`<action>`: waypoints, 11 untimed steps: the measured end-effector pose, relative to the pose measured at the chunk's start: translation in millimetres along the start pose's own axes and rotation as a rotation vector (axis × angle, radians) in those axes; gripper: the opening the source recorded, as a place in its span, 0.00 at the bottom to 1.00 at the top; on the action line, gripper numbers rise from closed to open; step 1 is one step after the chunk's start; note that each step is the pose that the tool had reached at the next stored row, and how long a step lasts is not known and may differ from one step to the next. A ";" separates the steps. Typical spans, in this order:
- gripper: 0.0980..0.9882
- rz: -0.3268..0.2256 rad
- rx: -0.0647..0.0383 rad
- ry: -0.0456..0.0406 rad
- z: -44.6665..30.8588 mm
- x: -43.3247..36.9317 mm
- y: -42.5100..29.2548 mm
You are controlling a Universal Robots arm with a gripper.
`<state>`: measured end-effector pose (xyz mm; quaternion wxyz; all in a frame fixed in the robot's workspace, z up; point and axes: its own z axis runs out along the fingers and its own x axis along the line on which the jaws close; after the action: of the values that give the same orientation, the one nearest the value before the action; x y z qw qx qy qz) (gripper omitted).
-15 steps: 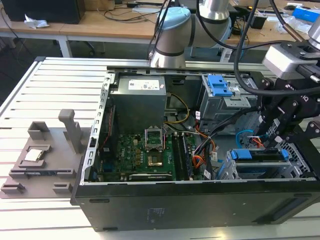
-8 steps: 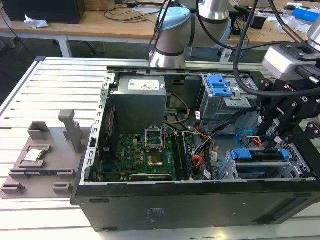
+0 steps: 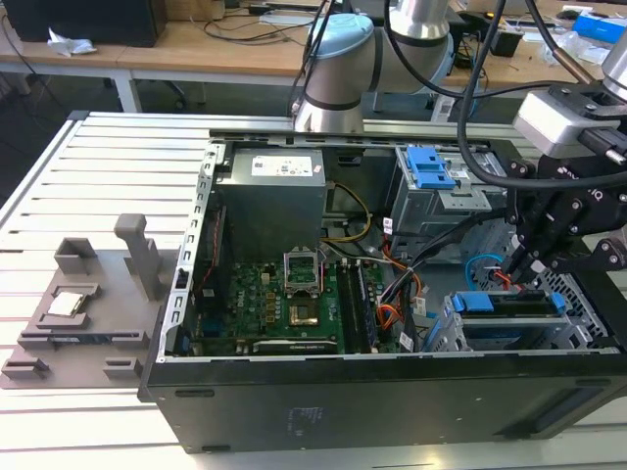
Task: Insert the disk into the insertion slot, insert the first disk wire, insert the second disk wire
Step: 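Insert the second disk wire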
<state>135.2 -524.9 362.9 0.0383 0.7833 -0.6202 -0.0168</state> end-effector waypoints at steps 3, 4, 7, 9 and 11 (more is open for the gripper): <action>0.07 0.000 0.000 0.0001 0.0 0.0 0.0; 0.07 0.000 0.000 0.0002 0.0 0.0 0.0; 0.07 0.084 -0.002 -0.0066 0.5 -0.1 0.0; 0.07 0.087 -0.002 -0.0069 0.5 -0.1 0.0; 0.07 0.087 -0.002 -0.0069 0.7 0.8 0.3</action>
<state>135.0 -525.9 362.2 0.0376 0.7556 -0.6537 -0.0185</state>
